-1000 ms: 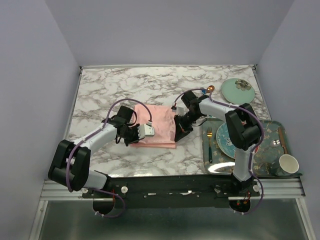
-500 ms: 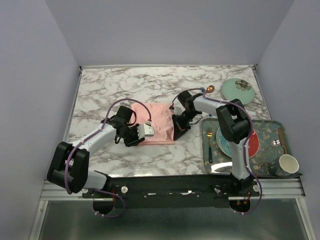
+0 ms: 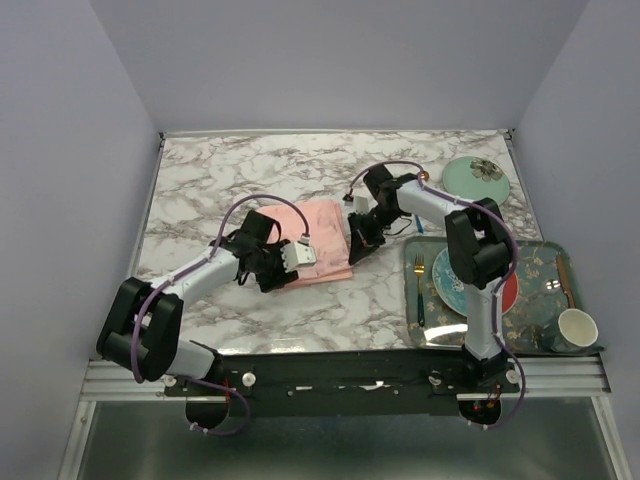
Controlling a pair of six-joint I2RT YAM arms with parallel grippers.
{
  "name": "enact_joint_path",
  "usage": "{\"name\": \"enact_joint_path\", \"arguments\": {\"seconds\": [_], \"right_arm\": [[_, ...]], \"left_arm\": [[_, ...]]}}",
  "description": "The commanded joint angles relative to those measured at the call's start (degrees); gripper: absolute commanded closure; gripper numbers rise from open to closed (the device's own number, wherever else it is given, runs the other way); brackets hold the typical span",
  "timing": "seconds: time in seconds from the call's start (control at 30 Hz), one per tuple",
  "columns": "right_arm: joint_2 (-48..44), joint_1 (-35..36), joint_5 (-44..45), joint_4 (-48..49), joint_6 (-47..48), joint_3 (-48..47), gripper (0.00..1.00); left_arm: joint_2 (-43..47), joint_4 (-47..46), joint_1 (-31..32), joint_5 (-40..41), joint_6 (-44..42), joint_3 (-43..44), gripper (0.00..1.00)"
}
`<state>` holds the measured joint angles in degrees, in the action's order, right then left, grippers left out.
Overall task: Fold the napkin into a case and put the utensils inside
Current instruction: Smooth out the lower triangle-folded napkin at the center of the board.
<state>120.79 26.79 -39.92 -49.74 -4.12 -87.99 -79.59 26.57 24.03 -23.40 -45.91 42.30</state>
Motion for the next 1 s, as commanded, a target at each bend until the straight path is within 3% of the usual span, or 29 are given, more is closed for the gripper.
{"name": "enact_joint_path", "arguments": {"seconds": [0.0,0.47,0.97], "right_arm": [[-1.26,0.28,-3.85,-1.59,-1.24,1.06,0.99],[-0.73,0.2,-3.76,-2.38,-1.33,1.76,0.99],[-0.12,-0.15,-3.14,-2.47,-1.51,1.41,0.98]], "left_arm": [[1.28,-10.55,3.82,4.58,5.56,-0.99,0.37],[-7.24,-20.68,17.01,14.34,11.19,2.25,0.34],[-9.26,-20.85,18.68,14.43,12.51,5.68,0.36]]}}
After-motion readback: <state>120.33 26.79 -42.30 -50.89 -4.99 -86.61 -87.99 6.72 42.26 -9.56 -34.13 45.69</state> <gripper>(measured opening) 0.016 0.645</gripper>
